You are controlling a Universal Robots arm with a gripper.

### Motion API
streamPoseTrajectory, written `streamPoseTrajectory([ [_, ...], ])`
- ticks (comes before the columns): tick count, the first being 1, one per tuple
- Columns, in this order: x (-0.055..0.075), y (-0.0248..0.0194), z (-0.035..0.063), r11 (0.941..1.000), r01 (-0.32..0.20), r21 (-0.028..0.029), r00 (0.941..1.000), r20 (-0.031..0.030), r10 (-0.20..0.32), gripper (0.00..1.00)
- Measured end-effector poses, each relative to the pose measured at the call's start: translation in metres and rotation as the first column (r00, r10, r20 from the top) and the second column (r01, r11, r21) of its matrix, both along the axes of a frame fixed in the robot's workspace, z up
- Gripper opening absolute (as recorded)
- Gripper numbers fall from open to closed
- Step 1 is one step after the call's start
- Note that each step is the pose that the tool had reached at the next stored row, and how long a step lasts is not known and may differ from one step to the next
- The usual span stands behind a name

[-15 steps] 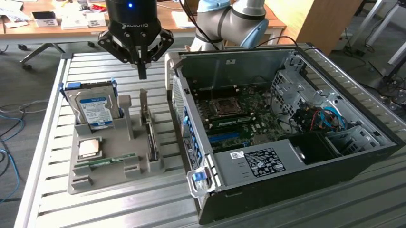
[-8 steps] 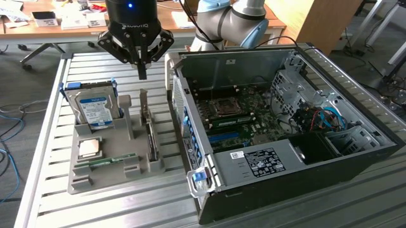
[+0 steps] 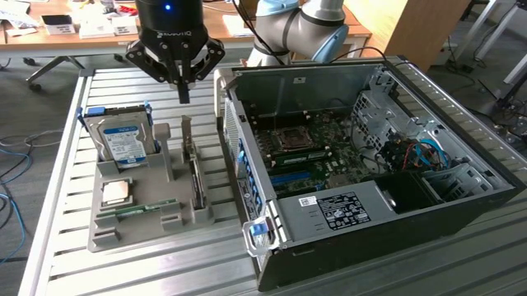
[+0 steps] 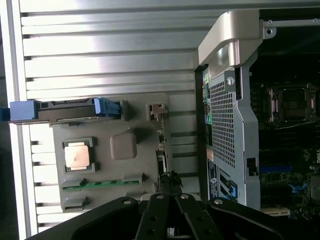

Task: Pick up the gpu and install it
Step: 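Reach for the gpu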

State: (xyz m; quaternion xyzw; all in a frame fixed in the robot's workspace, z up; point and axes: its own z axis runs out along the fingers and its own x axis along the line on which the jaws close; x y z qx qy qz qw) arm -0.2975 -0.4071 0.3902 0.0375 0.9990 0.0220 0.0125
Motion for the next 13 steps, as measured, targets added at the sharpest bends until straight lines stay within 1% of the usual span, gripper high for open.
streamPoseTrajectory([
  [2,-0.002,-0.0008,0.0000,1.0000,0.000,0.0000,1.0000,0.0001,0.000,0.11],
  [3,-0.002,-0.0019,0.0000,1.0000,0.000,0.0001,1.0000,-0.0001,0.000,0.11],
  [10,-0.003,-0.0146,0.0000,1.0000,0.000,-0.0002,1.0000,-0.0001,0.000,0.11],
  [13,-0.003,-0.0183,-0.0001,1.0000,0.000,-0.0015,1.0000,0.0000,0.000,0.11],
])
